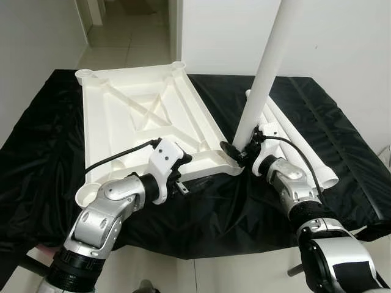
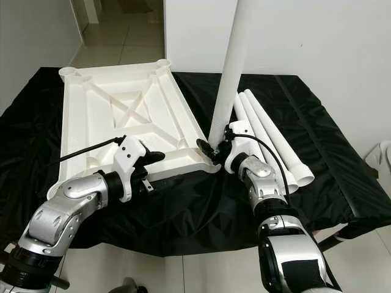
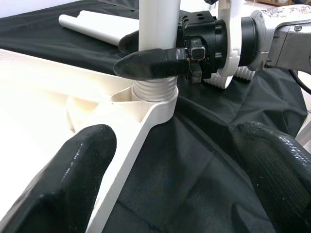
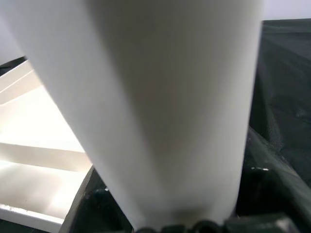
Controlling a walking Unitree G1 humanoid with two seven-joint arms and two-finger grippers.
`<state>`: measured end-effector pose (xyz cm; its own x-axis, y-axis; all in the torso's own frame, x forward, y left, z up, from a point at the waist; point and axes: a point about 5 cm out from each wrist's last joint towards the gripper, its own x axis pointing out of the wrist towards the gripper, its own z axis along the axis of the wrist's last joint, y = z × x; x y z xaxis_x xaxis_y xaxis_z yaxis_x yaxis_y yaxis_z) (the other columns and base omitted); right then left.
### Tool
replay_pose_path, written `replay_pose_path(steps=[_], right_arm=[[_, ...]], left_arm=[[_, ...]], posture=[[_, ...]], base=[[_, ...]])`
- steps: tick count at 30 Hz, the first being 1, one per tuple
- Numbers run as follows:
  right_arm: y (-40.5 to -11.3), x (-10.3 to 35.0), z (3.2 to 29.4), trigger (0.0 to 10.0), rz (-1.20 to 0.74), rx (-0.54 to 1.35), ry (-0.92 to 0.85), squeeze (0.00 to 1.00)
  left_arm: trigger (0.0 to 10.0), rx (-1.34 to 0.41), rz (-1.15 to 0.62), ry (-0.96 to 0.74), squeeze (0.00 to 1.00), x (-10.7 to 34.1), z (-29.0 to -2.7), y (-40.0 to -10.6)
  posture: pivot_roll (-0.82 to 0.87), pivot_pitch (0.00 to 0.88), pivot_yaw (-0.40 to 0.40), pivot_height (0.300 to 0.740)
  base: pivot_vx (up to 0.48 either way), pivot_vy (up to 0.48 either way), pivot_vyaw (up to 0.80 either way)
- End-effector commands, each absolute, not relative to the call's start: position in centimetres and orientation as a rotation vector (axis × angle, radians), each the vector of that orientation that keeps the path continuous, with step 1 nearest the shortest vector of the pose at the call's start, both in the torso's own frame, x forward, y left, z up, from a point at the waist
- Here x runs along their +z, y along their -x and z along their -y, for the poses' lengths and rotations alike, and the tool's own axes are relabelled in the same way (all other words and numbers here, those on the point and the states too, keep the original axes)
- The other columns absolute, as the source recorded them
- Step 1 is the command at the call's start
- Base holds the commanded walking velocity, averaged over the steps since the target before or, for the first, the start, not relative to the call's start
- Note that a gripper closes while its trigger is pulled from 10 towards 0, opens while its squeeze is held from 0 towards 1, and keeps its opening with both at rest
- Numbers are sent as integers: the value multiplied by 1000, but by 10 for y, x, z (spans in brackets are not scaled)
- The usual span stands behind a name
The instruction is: Building children table
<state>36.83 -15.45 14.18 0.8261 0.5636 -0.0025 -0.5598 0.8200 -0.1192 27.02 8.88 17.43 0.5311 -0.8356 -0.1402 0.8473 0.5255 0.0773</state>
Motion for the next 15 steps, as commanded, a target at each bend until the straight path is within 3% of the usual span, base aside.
replay_pose_path(steps=[1, 15], right_arm=[[-366, 135, 156, 0, 13, 607, 115, 0], [-357, 117, 146, 0, -7, 427, -19, 0]], left_arm=[[10000, -974, -93, -154, 0, 174, -90, -270], [10000, -968, -90, -149, 0, 174, -91, -272]], posture=[[9, 4, -13, 740], [-8, 23, -11, 740]], base=[[0, 0, 0], [0, 0, 0]])
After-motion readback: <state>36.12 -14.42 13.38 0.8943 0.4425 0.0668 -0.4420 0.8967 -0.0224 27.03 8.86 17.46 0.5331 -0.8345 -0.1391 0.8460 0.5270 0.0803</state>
